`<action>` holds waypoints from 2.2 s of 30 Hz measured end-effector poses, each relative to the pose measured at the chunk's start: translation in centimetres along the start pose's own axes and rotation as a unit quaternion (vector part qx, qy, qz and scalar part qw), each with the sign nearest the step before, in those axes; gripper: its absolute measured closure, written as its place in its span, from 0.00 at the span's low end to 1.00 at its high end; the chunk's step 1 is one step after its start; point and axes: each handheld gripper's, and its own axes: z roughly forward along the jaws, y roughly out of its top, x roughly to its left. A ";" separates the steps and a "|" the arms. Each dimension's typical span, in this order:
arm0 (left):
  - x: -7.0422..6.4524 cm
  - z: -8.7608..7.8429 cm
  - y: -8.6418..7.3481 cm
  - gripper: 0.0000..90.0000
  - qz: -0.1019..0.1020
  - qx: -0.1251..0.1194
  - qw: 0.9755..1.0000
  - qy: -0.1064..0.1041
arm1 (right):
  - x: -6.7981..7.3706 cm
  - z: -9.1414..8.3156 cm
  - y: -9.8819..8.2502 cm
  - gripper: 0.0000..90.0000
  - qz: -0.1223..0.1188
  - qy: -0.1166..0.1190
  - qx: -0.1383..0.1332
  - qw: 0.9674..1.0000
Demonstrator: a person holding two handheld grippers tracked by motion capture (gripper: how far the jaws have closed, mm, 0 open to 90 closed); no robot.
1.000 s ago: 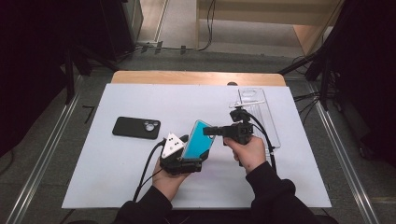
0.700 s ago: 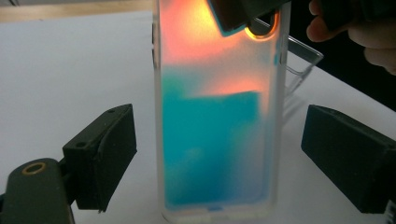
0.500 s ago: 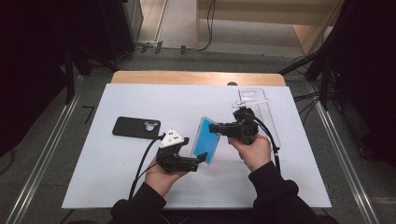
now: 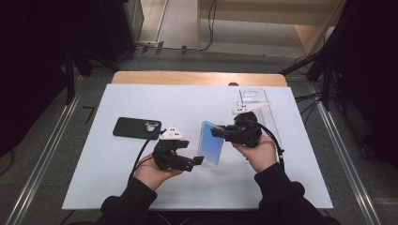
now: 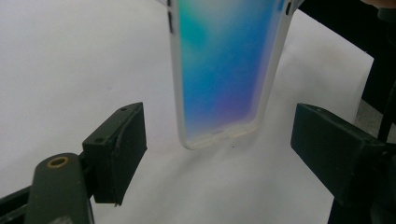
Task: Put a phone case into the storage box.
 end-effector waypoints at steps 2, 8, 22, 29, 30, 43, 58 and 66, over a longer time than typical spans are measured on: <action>0.1 -0.3 0.0 0.31 0.013 -0.001 1.000 -0.006 | 0.0 -0.1 -0.1 0.85 -0.016 0.007 0.003 1.000; 0.4 -1.3 0.3 0.40 0.030 -0.010 0.999 -0.014 | -0.1 -0.4 -0.3 0.85 -0.027 0.025 0.003 0.999; 1.5 -2.6 1.8 0.44 0.038 -0.002 0.996 -0.077 | -0.1 -0.6 -0.4 0.85 -0.072 0.077 0.028 0.994; 1.7 -2.9 2.3 0.50 0.061 0.002 0.993 -0.102 | 0.5 -0.4 -0.4 0.85 -0.111 0.109 0.033 0.987; 1.7 -2.9 2.3 0.51 0.067 0.002 0.992 -0.104 | 0.5 -0.4 -0.4 0.85 -0.118 0.114 0.033 0.986; 2.2 -2.3 3.4 0.56 0.097 0.032 0.985 -0.140 | 0.9 0.2 -0.2 0.85 -0.166 0.159 0.042 0.972; 2.5 -2.6 3.3 0.87 0.107 0.033 0.975 -0.192 | 1.1 0.8 -0.2 0.85 -0.177 0.189 0.052 0.965; 2.4 -2.5 3.2 0.90 0.104 0.040 0.975 -0.193 | 0.9 1.1 -0.2 0.85 -0.169 0.200 0.064 0.963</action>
